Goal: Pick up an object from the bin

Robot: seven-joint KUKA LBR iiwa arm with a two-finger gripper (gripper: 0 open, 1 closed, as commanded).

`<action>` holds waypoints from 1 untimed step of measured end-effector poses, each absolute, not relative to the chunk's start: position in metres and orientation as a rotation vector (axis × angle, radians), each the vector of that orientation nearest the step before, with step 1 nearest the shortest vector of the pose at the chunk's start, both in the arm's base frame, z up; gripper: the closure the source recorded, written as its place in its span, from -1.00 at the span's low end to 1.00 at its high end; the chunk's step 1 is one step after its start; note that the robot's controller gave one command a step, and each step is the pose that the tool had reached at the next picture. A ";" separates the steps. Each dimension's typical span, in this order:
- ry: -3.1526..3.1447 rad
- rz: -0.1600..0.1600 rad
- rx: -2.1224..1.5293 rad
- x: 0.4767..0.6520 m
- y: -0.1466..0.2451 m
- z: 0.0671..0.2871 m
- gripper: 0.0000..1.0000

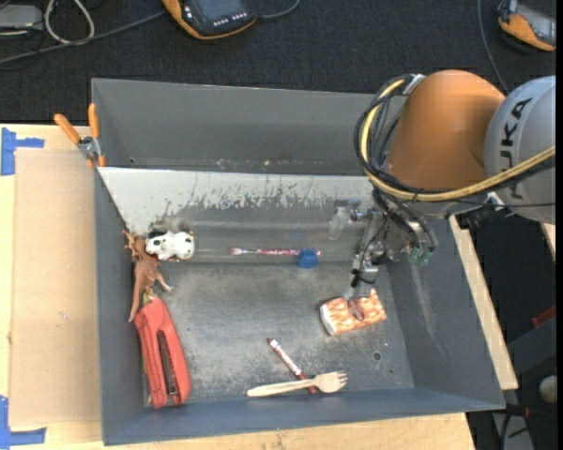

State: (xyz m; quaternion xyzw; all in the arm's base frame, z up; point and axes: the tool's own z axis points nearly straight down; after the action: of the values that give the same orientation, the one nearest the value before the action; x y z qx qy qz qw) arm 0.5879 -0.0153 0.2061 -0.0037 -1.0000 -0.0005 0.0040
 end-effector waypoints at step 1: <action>-3.141 -0.001 -0.011 0.589 -0.015 0.210 -1.00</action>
Offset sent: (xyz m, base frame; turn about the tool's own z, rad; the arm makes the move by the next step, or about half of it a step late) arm -0.0102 -0.0632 -0.1361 -0.1542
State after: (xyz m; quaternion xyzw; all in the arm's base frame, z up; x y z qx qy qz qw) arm 0.5894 -0.0153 0.2102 -0.0036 -1.0000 -0.0004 0.0002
